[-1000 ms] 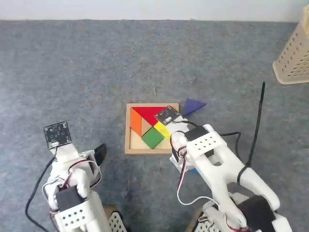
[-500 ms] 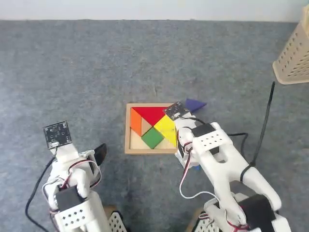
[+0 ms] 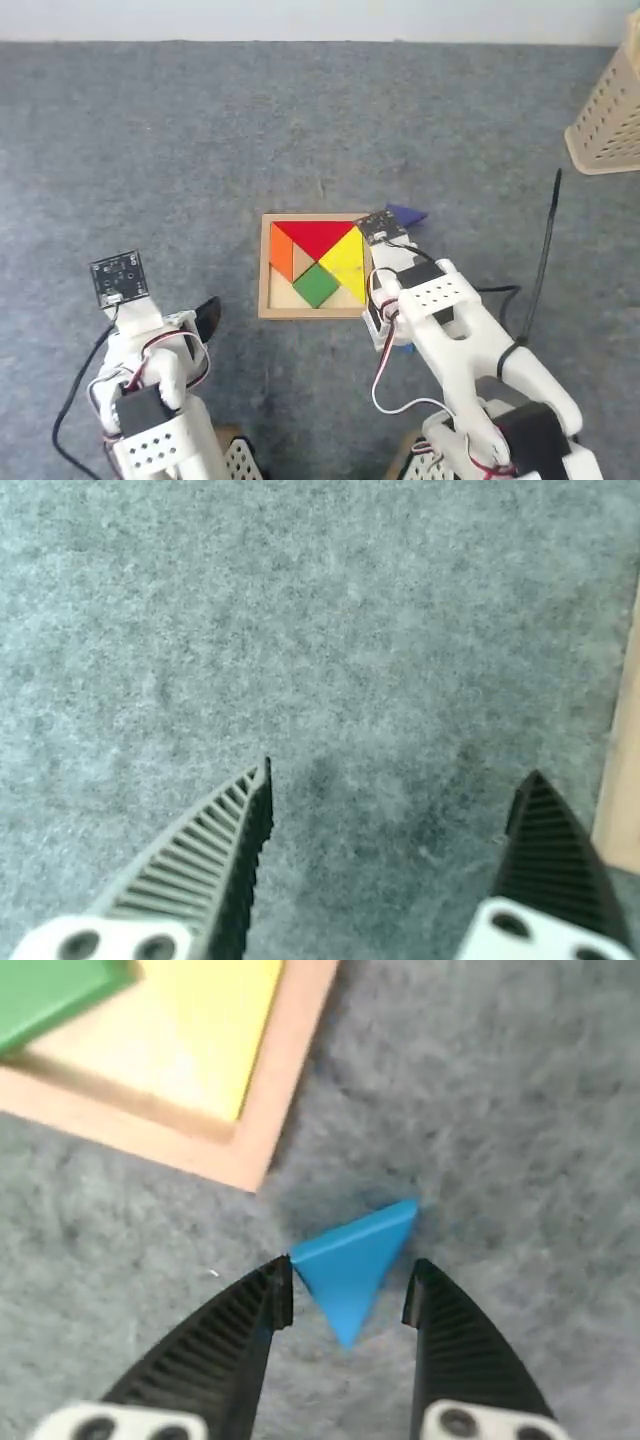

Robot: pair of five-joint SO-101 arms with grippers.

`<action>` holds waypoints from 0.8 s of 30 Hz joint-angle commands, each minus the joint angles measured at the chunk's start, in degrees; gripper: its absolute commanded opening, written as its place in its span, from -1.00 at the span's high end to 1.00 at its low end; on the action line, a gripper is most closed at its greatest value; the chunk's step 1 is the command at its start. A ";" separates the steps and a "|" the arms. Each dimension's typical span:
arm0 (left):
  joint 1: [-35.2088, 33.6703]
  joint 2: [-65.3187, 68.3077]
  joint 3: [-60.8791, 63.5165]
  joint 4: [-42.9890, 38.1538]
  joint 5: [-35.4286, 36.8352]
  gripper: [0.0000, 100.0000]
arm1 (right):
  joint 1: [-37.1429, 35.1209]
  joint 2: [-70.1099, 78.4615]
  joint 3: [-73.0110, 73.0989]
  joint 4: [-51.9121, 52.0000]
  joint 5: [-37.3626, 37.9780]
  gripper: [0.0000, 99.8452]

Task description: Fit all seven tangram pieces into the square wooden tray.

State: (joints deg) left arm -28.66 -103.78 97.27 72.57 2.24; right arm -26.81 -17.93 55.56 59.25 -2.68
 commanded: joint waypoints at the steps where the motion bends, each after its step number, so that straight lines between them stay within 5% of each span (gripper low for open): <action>1: 0.09 -0.70 -0.75 -0.09 -0.09 0.29 | 0.48 -0.13 -0.35 -0.84 -3.34 0.61; 8: 0.09 -0.70 -0.75 -0.09 -0.09 0.29 | 0.40 -0.13 -0.44 -3.38 -12.04 0.61; 24: 0.09 -0.70 -0.75 -0.09 -0.09 0.29 | 0.40 2.86 -0.97 -3.65 -12.40 0.61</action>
State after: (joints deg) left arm -28.66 -103.78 97.27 72.57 2.24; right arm -26.81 -17.49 55.56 56.26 -14.46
